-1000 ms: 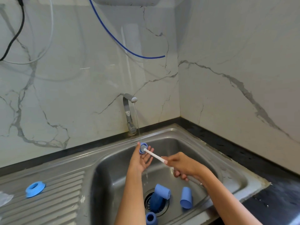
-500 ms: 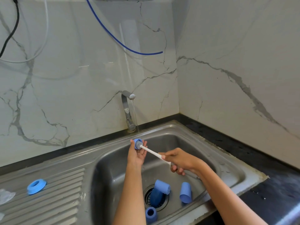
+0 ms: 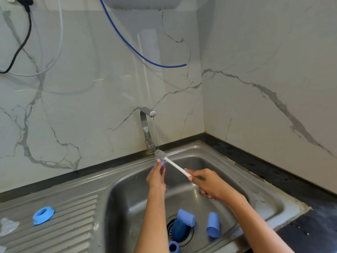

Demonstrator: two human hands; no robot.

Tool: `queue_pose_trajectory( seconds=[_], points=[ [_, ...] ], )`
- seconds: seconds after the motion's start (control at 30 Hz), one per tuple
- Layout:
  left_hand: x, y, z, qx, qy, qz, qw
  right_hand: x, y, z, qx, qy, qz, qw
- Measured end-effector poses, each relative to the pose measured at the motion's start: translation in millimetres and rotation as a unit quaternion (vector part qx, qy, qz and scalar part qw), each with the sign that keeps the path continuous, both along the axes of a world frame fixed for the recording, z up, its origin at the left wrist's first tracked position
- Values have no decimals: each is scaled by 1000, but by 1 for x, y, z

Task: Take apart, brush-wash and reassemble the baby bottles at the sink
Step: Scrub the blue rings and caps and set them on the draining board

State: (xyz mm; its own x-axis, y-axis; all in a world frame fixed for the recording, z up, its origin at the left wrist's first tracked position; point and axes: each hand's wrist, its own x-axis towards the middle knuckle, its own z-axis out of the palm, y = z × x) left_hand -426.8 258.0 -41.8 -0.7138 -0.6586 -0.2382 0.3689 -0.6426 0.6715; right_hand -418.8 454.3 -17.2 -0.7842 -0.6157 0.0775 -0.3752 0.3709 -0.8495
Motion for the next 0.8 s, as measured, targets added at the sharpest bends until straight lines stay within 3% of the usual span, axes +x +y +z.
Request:
queue_pose_trajectory(
  seconds=[0.13,0.33,0.5,0.7,0.8],
  points=[
    [-4,14,6,-88,-19,5,996,1,-10,1,-8,13,-39,999],
    [4,-5,7,18,27,86,996,2,3,3,-1,-55,14,998],
    [4,1,9,-7,43,23,999,5,-9,0,-21,-34,-10,999],
    [3,-10,7,17,34,60,997,4,1,9,-7,-66,20,998],
    [3,-4,9,-30,25,4,999,6,-2,6,-21,-49,-7,999]
  ],
)
